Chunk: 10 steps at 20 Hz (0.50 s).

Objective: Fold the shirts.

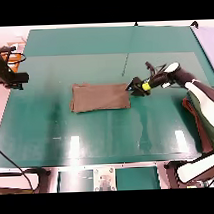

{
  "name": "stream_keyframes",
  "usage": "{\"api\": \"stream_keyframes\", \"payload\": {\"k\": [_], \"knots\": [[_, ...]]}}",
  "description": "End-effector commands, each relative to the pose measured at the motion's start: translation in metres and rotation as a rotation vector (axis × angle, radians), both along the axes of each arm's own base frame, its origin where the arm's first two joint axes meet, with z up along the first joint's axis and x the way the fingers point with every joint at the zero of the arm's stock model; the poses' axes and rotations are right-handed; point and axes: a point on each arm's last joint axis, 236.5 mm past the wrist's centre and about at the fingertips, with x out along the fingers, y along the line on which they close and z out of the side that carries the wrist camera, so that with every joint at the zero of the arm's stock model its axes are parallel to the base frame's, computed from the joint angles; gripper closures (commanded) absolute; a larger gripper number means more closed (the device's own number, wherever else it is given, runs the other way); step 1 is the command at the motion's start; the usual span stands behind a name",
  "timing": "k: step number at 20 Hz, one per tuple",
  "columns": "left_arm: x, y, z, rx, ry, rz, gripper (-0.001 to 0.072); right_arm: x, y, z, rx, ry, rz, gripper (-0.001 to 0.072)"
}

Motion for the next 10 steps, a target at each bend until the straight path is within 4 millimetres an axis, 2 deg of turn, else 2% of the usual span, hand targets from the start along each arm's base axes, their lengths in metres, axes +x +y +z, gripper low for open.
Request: {"api": "stream_keyframes", "payload": {"k": [1, 2, 3, 4, 5, 6, 7, 8, 10], "knots": [[0.001, -0.006, 0.0, -0.026, -0.004, 0.001, 0.0674, -0.012, 0.037, -0.027, 0.081, 0.031, -0.008, 0.0203], [0.001, -0.006, 0.0, -0.026, -0.005, 0.001, 0.0674, -0.012, 0.051, -0.028, 0.105, 0.027, 0.001, 0.0226], [0.0, -0.006, 0.0, -0.026, -0.003, 0.001, 0.0674, -0.009, 0.063, -0.022, 0.135, 0.004, 0.017, 0.0374], [-0.001, -0.006, 0.0, -0.027, 0.002, 0.0, 0.0674, -0.004, 0.071, -0.013, 0.157, -0.018, 0.023, 0.0609], [-0.002, -0.006, 0.0, -0.027, 0.009, -0.004, 0.0674, 0.002, 0.074, 0.002, 0.171, -0.039, 0.027, 0.0698], [-0.004, -0.006, -0.001, -0.028, 0.015, -0.005, 0.0674, 0.012, 0.07, 0.021, 0.183, -0.073, 0.023, 0.0698], [-0.004, -0.006, -0.001, -0.028, 0.015, -0.005, 0.0674, 0.025, 0.061, 0.051, 0.2, -0.122, 0.009, 0.0698], [-0.004, -0.006, -0.001, -0.028, 0.015, -0.005, 0.0674, 0.04, 0.044, 0.086, 0.209, -0.187, -0.014, 0.0698], [-0.004, -0.006, -0.001, -0.028, 0.015, -0.005, 0.0674, 0.061, -0.006, 0.153, 0.173, -0.32, -0.077, 0.0698]]}}
